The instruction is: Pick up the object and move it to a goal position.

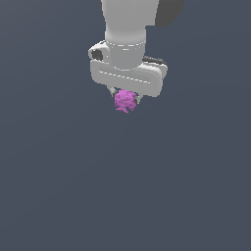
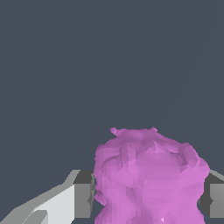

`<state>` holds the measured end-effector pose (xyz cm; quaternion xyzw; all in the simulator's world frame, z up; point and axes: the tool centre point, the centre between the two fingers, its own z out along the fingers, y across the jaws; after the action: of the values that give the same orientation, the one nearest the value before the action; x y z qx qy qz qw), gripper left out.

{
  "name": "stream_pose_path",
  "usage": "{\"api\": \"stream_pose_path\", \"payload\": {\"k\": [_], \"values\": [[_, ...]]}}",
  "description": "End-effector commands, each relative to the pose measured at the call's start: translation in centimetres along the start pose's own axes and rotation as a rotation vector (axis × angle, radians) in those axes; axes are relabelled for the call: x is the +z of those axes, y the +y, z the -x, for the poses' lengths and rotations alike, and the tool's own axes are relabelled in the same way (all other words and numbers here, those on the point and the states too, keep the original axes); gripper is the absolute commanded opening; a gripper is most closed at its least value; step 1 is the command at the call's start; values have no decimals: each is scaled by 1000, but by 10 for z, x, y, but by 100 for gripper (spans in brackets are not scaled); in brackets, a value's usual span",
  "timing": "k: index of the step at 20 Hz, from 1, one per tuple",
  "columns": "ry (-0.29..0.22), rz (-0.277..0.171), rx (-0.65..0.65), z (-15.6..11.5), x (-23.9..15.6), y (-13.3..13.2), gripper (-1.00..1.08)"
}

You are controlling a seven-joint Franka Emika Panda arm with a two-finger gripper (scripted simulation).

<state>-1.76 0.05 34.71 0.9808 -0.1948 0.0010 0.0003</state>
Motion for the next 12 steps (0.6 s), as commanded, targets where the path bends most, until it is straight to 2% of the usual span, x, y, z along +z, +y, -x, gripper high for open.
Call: {"api": "stream_pose_path", "payload": {"k": [1, 6, 12], "values": [[-2, 1, 0, 1, -18, -2, -100], [-2, 0, -1, 1, -41, -6, -100], [-2, 0, -1, 0, -50, -8, -100]]}}
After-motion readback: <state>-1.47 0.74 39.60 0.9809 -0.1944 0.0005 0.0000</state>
